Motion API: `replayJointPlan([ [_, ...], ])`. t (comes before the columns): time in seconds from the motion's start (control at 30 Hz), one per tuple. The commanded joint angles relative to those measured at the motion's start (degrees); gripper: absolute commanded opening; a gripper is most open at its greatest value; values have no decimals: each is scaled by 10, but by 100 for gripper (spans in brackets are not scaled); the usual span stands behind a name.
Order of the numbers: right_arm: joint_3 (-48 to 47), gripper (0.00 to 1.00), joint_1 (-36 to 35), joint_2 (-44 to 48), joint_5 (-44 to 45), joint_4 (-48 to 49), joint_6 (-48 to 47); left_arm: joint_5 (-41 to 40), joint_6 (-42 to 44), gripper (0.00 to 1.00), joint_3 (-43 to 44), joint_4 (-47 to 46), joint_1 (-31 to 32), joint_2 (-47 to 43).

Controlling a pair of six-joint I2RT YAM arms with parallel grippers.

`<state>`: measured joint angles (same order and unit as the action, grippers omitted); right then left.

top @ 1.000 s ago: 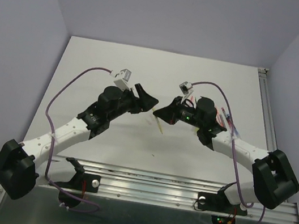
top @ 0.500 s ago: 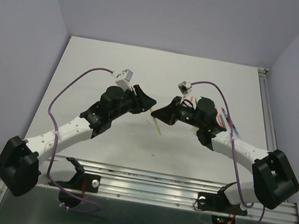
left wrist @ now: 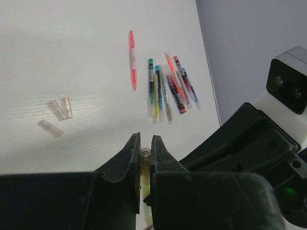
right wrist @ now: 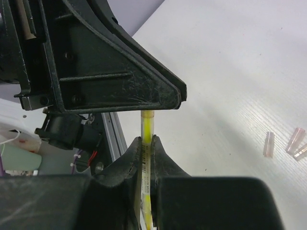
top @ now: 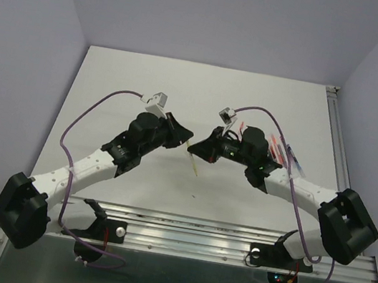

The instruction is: Open the pen caps

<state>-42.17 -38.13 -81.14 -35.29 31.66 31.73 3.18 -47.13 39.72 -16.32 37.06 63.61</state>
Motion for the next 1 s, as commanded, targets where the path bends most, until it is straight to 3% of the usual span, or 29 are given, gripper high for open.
replayJointPlan([
  [0.0, 55, 1, -85, -4, -46, -50, -1, -99, 12, 0, 23, -43, -10, 4],
  [0.27, 128, 1, -174, 63, -7, -87, 81, -107, 33, 0, 91, -45, -64, 62],
  [0.5, 88, 1, -170, 121, 156, -214, 65, -100, 40, 0, 91, -4, -79, 54],
  [0.6, 49, 1, -102, 100, 223, -263, 60, -86, 50, 4, 74, 71, -79, 62],
  [0.8, -33, 1, 38, 5, 349, -305, 24, -39, 63, 9, 10, 99, -63, 77],
  [0.97, -172, 1, 64, -120, 447, -335, -8, -66, 70, 9, 0, 119, -45, 103],
])
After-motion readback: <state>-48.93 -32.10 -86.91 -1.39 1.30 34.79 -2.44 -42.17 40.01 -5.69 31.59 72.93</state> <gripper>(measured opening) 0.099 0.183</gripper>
